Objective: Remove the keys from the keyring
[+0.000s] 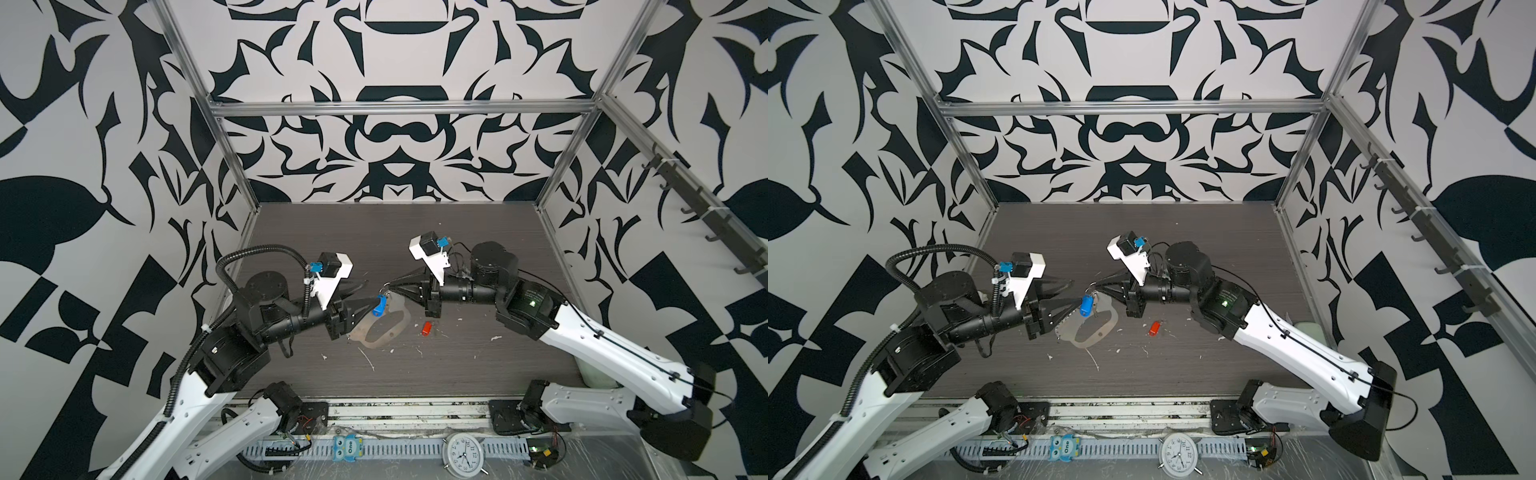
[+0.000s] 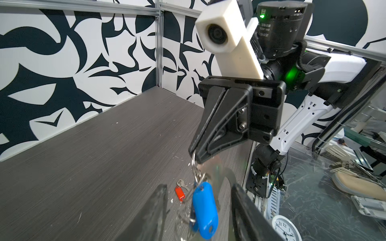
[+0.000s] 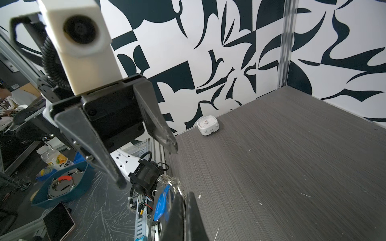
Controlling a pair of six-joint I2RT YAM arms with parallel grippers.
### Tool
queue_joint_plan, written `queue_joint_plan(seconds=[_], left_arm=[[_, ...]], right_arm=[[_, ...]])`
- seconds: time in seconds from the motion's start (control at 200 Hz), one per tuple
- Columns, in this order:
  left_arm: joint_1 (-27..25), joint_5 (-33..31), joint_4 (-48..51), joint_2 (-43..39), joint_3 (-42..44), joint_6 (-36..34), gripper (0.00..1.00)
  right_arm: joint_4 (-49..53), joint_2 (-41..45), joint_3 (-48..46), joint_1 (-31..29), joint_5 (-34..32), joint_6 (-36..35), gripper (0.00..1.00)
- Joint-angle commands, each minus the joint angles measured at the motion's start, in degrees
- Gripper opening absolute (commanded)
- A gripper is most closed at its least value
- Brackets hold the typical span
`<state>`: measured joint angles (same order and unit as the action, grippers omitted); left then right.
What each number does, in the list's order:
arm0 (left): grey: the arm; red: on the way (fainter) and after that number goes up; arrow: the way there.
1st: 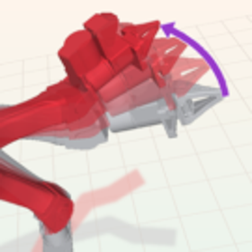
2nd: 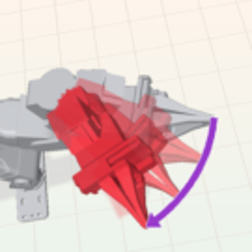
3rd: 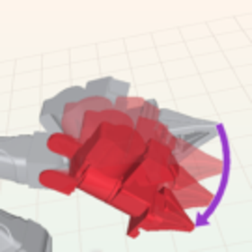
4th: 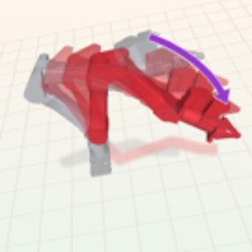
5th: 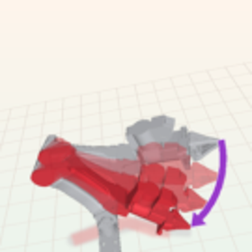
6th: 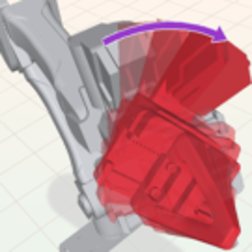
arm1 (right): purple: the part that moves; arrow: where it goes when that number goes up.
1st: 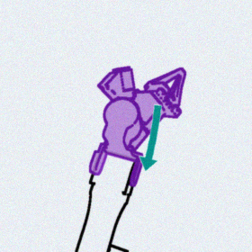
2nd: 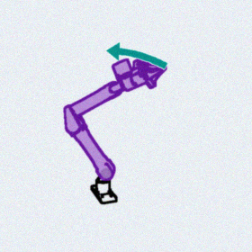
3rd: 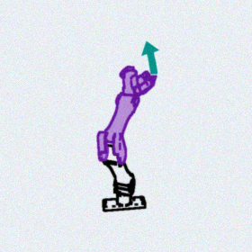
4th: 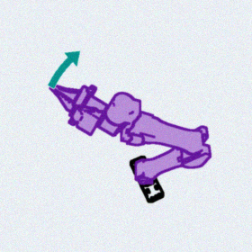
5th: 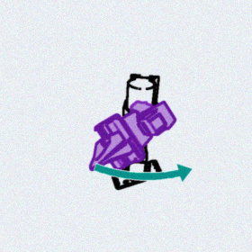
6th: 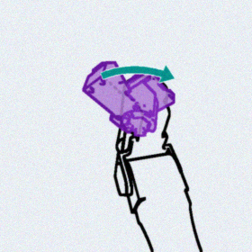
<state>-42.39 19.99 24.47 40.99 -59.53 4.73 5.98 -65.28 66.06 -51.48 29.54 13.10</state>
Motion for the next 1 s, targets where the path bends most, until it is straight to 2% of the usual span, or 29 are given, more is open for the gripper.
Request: queue_joint_plan(seconds=[0.0, 0.15, 0.33, 0.52, 0.75, 0.995], left_arm=[[-0.05, 2.17, -4.36, 2.43, 0.38, 0.16, 0.51], [0.03, 3.1, -5.13, 3.08, 0.6, 1.11, 0.41], [0.03, 2.74, -3.23, 2.71, 0.61, 1.77, 0.35], [0.03, 3.37, -1.7, 2.49, 0.4, 2.88, 0.35], [0.03, 2.9, 0.55, 3.13, 0.27, 3.61, 0.3], [0.04, 2.68, 1.24, 3.48, 0.22, 3.93, 0.15]], right_arm=[[-2.46, 1.29, 3.02, -0.54, -0.79, -0.8, 0.0], [-2.3, 1.56, 2.93, -0.6, -1.39, -1.01, 0.0], [-2.46, 1.6, 2.93, -0.62, -1.68, -1.24, 0.0], [-2.51, 1.64, 2.76, -0.55, -2.55, -1.55, 0.0], [-2.27, 1.64, 2.94, -0.63, -2.73, -1.88, 0.0], [-2.19, 2.16, 2.76, -0.55, -3.12, -1.86, 0.0]])
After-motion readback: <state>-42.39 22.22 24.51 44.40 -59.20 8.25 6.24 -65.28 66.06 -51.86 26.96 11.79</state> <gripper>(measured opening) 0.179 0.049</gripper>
